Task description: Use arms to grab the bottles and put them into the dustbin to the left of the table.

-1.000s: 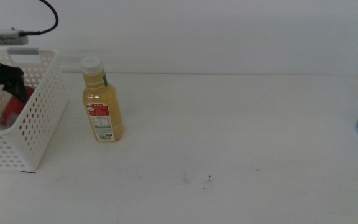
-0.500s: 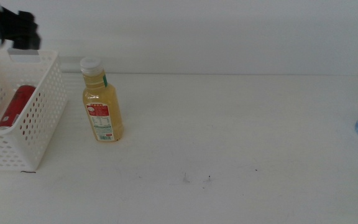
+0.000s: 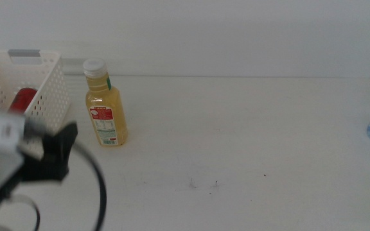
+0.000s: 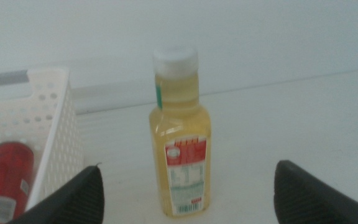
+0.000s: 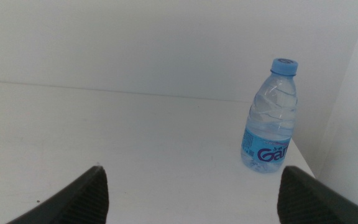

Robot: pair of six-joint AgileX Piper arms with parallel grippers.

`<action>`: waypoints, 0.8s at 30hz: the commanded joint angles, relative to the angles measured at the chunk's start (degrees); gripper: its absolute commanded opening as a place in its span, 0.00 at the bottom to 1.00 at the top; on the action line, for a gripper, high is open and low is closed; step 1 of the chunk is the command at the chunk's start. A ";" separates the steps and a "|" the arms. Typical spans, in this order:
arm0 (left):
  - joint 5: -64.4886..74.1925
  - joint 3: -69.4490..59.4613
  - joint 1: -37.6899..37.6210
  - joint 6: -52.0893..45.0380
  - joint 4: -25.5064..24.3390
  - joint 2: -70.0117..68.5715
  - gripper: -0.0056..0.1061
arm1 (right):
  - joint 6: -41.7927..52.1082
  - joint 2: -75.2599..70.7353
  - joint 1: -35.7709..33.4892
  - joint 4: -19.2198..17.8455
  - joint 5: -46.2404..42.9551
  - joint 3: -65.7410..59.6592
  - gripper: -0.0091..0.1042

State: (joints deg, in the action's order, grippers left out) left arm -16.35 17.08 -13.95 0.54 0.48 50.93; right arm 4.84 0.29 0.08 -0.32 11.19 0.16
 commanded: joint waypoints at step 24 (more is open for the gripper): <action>-49.78 -10.89 -0.44 2.34 -1.23 35.20 0.89 | 0.11 -0.29 0.46 -0.42 -0.40 -0.16 0.78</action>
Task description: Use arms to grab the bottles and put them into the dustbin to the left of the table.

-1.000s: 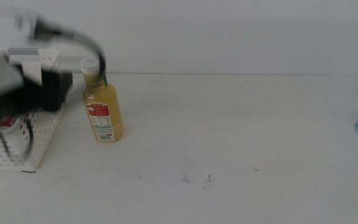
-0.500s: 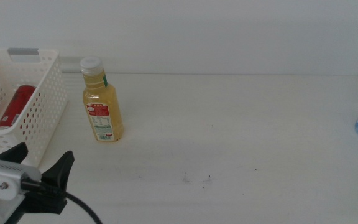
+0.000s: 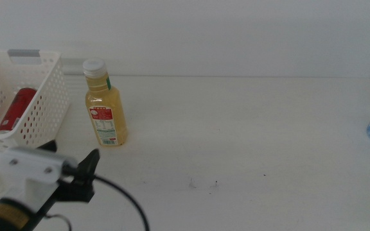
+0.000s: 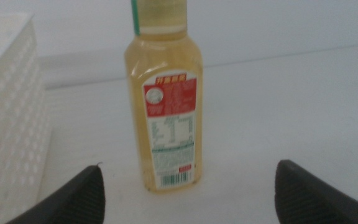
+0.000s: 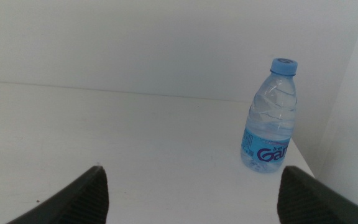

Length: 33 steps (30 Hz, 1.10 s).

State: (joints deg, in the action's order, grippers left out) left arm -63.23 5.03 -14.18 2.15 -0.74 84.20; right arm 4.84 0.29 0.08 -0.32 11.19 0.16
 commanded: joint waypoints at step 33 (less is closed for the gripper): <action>3.08 31.79 -0.10 -0.62 3.66 30.26 0.89 | 0.11 -0.29 0.46 -0.42 -0.40 -0.16 0.78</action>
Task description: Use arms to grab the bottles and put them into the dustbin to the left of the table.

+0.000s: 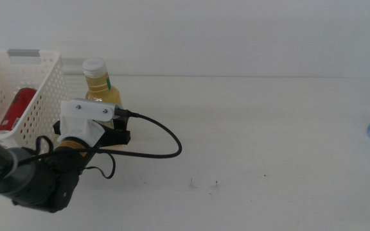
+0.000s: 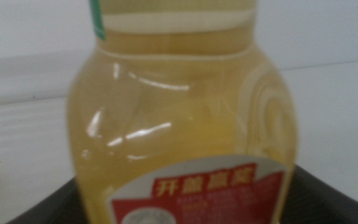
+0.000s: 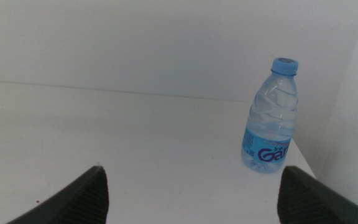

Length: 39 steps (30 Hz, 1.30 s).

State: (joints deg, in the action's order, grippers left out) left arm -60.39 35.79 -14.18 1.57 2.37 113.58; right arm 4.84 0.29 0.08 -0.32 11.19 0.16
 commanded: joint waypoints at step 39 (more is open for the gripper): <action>115.76 46.00 12.01 -12.85 0.69 -33.50 0.04 | 0.11 -0.29 0.46 -0.42 -0.40 -0.16 0.78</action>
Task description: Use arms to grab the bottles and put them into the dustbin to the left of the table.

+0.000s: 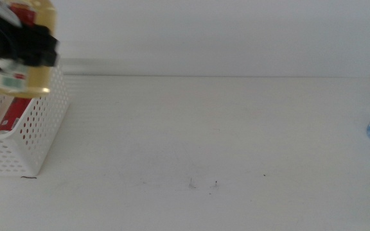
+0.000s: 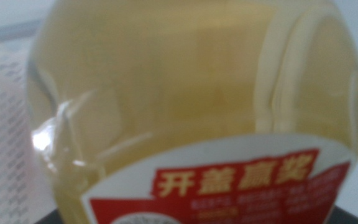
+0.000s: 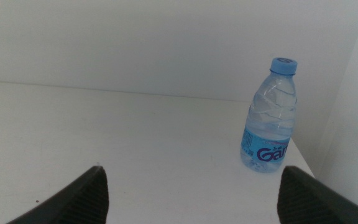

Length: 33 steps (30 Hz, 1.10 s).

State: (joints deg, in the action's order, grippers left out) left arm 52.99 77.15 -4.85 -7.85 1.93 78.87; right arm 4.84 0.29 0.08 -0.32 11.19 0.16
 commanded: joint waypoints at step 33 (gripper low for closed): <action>16.98 26.09 20.68 -20.14 11.12 39.05 0.89 | 0.11 -0.29 0.46 -0.42 -0.40 -0.16 0.78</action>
State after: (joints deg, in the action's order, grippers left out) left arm 70.94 102.17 15.92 -28.06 11.50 119.46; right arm 4.84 0.29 0.08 -0.32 11.19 0.16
